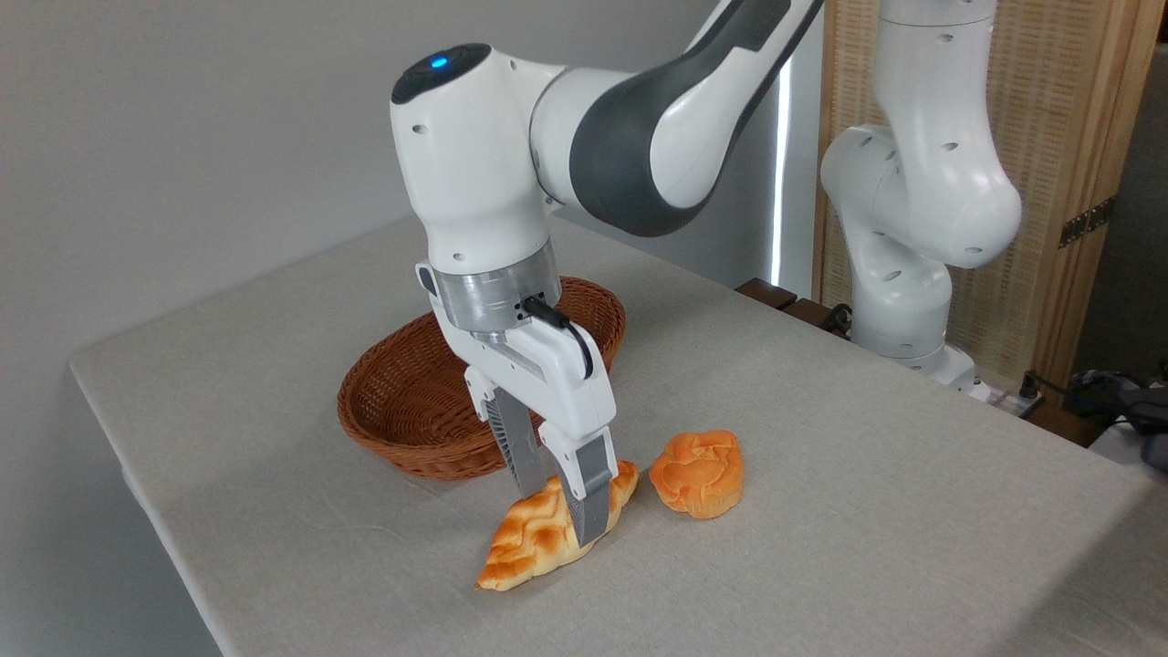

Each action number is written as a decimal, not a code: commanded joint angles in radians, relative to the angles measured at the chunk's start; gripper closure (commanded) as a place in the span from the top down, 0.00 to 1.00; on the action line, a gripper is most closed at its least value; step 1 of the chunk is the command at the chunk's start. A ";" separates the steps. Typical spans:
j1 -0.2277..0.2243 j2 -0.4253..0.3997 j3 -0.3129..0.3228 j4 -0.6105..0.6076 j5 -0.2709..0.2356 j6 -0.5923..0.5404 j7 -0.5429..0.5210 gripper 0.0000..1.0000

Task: Put bread into the basket
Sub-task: 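Close the gripper on the middle of the braided bread loaf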

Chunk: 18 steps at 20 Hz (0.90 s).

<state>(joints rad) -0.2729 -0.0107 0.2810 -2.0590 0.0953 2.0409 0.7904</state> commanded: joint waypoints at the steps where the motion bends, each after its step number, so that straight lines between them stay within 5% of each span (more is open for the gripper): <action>1: -0.009 -0.028 0.004 -0.033 -0.020 0.044 0.009 1.00; 3: -0.009 -0.028 0.004 -0.033 -0.077 0.065 0.012 1.00; 18: -0.008 -0.023 0.006 -0.101 -0.068 0.085 0.023 1.00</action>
<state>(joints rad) -0.2771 -0.0118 0.2803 -2.1251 0.0355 2.1004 0.7904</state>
